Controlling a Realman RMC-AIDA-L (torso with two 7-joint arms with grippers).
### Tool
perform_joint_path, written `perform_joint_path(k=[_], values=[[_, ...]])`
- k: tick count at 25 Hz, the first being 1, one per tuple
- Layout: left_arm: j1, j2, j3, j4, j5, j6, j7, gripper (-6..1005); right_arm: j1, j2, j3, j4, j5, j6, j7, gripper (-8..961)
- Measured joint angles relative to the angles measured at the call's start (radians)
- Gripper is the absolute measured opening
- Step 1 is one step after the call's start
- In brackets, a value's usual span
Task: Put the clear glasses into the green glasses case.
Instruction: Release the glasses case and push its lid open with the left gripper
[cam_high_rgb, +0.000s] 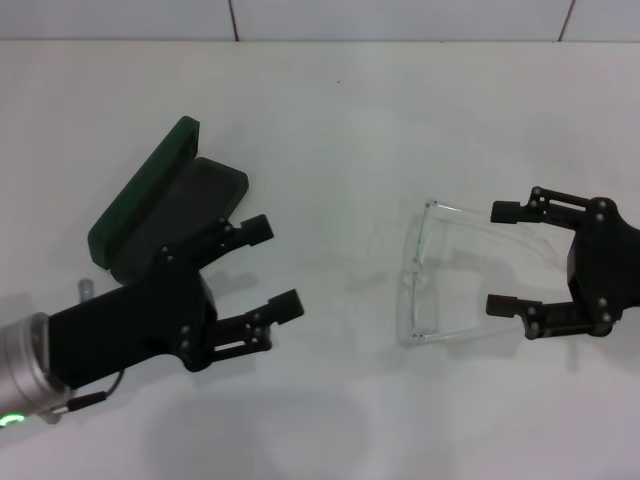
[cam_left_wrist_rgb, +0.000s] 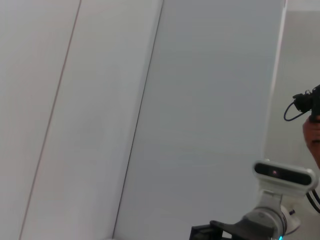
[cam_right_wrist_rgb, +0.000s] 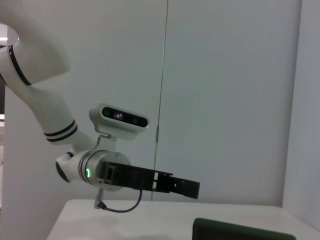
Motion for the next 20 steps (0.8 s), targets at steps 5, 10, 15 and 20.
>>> perform_joint_path(k=[5,10,15,20], values=[[-0.005,0.0,-0.003,-0.03,-0.001,0.009,0.027,894,-0.003,0.022,0.009,0.003,-0.006,0.012,-0.022,876],[-0.015,0.003,-0.001,-0.047,0.007,0.014,0.027,894,-0.004,0.041,0.004,-0.014,-0.008,-0.006,-0.033,876],[-0.019,0.003,-0.006,-0.133,-0.084,0.01,-0.05,894,0.004,0.058,0.008,-0.025,-0.008,-0.006,0.001,876],[-0.095,0.002,0.005,-0.349,-0.111,-0.011,-0.217,895,0.004,0.083,0.008,-0.019,-0.007,0.004,0.029,876]])
